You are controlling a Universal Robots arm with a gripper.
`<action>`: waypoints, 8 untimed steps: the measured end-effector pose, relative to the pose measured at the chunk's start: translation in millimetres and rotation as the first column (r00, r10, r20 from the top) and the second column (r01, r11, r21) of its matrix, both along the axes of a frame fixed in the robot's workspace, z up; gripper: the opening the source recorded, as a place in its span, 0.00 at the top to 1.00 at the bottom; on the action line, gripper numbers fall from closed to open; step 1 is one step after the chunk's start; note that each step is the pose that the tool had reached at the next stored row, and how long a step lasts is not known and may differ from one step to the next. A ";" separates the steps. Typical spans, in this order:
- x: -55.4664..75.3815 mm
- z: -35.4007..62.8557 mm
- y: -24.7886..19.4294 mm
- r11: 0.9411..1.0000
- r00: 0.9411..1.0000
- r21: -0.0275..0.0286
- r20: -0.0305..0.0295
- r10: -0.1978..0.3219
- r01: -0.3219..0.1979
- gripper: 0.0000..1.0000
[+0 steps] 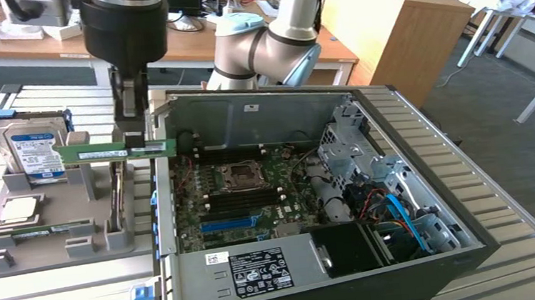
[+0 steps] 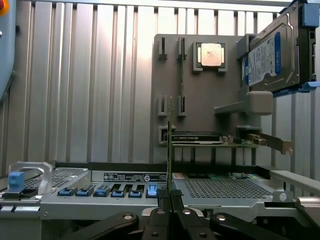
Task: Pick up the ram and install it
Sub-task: 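Pick up the ram and move it above insertion slot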
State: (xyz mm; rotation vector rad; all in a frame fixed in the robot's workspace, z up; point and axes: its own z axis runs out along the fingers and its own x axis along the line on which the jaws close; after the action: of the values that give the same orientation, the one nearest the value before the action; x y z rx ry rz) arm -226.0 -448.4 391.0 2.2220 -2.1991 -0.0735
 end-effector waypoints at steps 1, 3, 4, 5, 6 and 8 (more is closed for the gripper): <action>1.9 0.0 0.0 1.000 1.000 0.000 0.000 0.000 0.000 0.89; 5.8 0.0 0.0 1.000 1.000 0.000 0.000 0.000 0.000 0.89; 7.7 0.0 0.0 1.000 1.000 0.000 0.000 0.000 0.000 0.89; 9.8 0.0 0.0 1.000 1.000 0.000 0.000 0.000 0.000 0.89; 11.7 0.0 0.0 1.000 1.000 0.000 0.000 0.000 0.000 0.89; 15.4 0.1 0.0 1.000 1.000 0.000 0.000 0.000 0.000 0.89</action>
State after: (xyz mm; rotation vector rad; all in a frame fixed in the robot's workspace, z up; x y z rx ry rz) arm -210.6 -448.4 391.0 2.2220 -2.1989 -0.0736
